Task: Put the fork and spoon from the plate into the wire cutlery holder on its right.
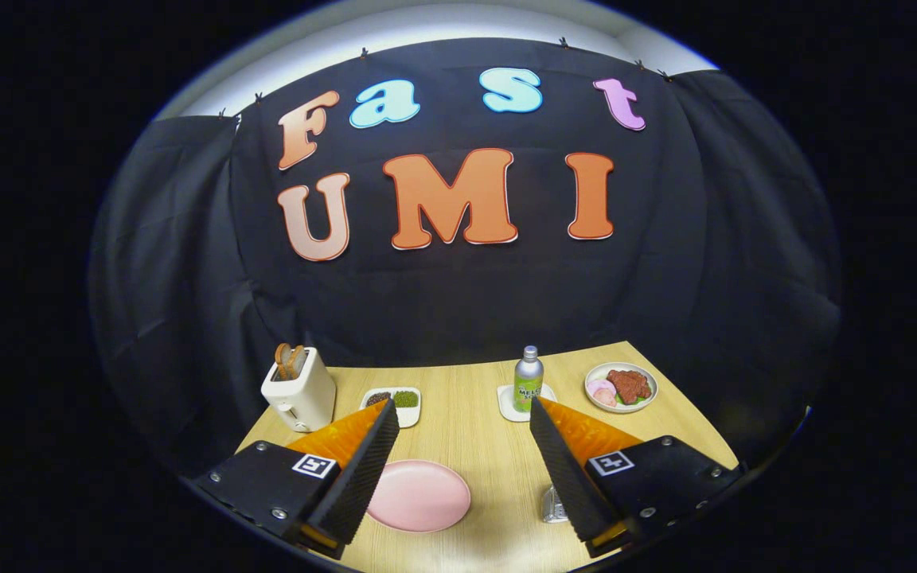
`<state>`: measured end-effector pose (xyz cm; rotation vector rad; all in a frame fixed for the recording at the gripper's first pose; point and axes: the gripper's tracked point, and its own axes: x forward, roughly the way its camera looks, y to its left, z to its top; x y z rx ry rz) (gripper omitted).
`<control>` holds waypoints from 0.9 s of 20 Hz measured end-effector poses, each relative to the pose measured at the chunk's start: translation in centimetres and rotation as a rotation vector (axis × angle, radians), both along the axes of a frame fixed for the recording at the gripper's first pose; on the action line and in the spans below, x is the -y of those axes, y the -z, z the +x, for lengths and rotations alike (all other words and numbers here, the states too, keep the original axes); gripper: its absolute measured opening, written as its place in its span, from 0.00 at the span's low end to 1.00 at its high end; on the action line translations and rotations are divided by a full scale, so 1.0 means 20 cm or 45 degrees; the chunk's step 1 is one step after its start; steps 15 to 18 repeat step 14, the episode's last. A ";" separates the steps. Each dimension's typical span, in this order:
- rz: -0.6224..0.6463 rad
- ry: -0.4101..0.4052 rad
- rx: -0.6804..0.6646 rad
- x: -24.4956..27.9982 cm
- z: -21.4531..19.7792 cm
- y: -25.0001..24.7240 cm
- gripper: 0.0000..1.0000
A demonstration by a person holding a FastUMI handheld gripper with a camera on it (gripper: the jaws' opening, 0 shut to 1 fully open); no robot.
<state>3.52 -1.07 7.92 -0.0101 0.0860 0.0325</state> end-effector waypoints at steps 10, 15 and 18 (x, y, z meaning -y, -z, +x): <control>-0.008 0.053 0.075 0.04 -0.05 0.01 0.99; 0.005 0.046 0.076 0.03 -0.05 0.01 0.99; 0.005 0.046 0.076 0.03 -0.05 0.01 0.99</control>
